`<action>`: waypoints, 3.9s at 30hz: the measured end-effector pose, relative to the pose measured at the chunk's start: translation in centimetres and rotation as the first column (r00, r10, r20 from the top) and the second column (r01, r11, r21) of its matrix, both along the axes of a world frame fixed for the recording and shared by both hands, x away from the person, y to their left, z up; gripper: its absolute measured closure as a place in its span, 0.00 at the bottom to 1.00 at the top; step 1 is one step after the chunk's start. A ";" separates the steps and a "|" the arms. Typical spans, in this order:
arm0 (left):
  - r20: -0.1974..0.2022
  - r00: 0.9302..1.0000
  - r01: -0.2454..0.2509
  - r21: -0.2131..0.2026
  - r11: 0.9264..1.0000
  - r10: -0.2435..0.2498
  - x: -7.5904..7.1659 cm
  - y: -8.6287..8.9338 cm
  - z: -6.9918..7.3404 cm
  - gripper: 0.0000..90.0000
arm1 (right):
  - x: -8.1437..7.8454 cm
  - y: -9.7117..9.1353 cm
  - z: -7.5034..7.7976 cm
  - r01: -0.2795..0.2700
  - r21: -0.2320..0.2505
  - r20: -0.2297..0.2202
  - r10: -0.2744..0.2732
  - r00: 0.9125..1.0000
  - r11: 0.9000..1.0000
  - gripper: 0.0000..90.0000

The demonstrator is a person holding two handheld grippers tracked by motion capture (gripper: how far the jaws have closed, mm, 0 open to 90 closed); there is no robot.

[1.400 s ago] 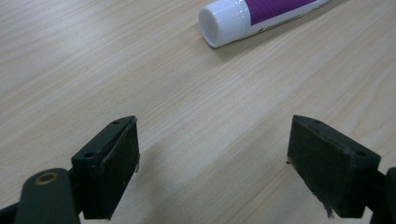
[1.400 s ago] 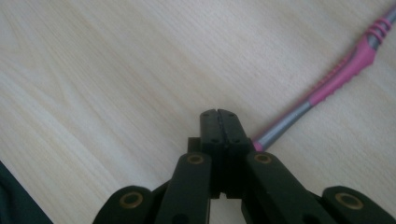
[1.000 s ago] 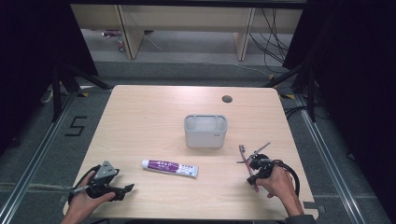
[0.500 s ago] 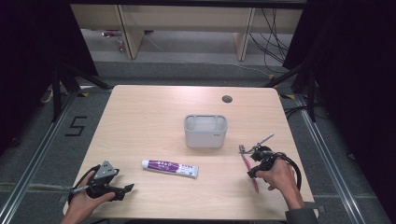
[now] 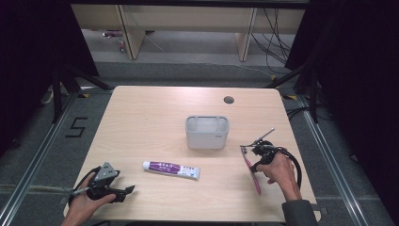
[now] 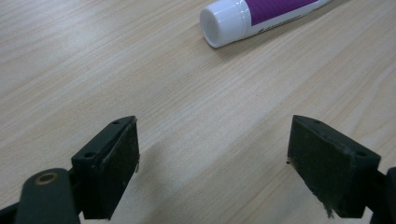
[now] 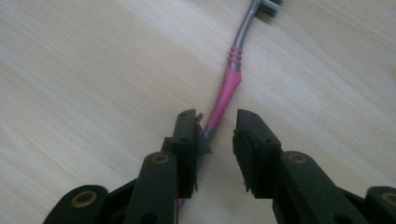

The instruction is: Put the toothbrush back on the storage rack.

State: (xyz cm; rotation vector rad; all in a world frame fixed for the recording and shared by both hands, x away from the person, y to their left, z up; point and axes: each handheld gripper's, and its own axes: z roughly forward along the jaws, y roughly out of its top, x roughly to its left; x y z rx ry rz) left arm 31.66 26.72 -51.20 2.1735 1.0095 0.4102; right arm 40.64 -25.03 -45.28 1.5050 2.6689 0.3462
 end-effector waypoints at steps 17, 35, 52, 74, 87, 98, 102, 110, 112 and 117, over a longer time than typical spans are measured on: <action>-0.003 1.000 0.004 0.003 1.000 -0.004 0.0 0.0 0.0 0.18 | 1.2 0.7 -0.7 0.015 -0.006 -0.014 -0.015 1.000 1.000 0.75; 0.000 1.000 0.003 -0.001 1.000 -0.003 0.0 0.0 0.0 0.18 | 2.7 1.7 -1.3 0.022 -0.039 -0.060 -0.025 0.998 0.999 0.79; 0.006 1.000 0.001 -0.006 1.000 -0.001 0.0 0.0 0.0 0.18 | 3.3 2.2 -2.0 0.010 -0.066 -0.092 -0.016 0.996 0.998 0.86; 0.006 1.000 0.001 -0.005 1.000 -0.001 0.0 0.0 0.0 0.18 | 3.4 1.7 -0.6 0.008 -0.040 -0.064 -0.011 0.998 0.999 0.91; 0.003 1.000 0.001 -0.001 1.000 -0.001 0.0 0.0 0.0 0.18 | 2.4 -1.5 4.4 -0.004 0.244 0.253 -0.060 0.966 0.970 0.91; 0.007 1.000 0.001 -0.003 1.000 -0.001 0.0 0.0 -0.1 0.18 | 1.5 -1.8 6.1 -0.061 0.319 0.432 -0.088 0.898 0.946 0.91; 0.002 1.000 -0.001 -0.001 1.000 0.001 0.0 0.0 0.0 0.18 | 1.5 -1.6 6.9 -0.124 0.346 0.552 -0.094 0.828 0.930 0.91; 0.011 1.000 -0.010 -0.015 1.000 0.010 0.0 0.0 -0.1 0.18 | 1.9 -1.0 8.2 -0.141 0.384 0.616 -0.139 0.776 0.913 0.91; 0.008 1.000 0.000 -0.003 1.000 0.000 0.0 0.0 0.0 0.18 | 2.0 -0.6 8.5 -0.135 0.425 0.616 -0.177 0.768 0.895 0.91; 0.010 1.000 -0.013 -0.014 1.000 0.013 0.0 -0.1 -0.1 0.18 | 2.6 0.2 8.7 -0.169 0.435 0.650 -0.179 0.738 0.885 0.91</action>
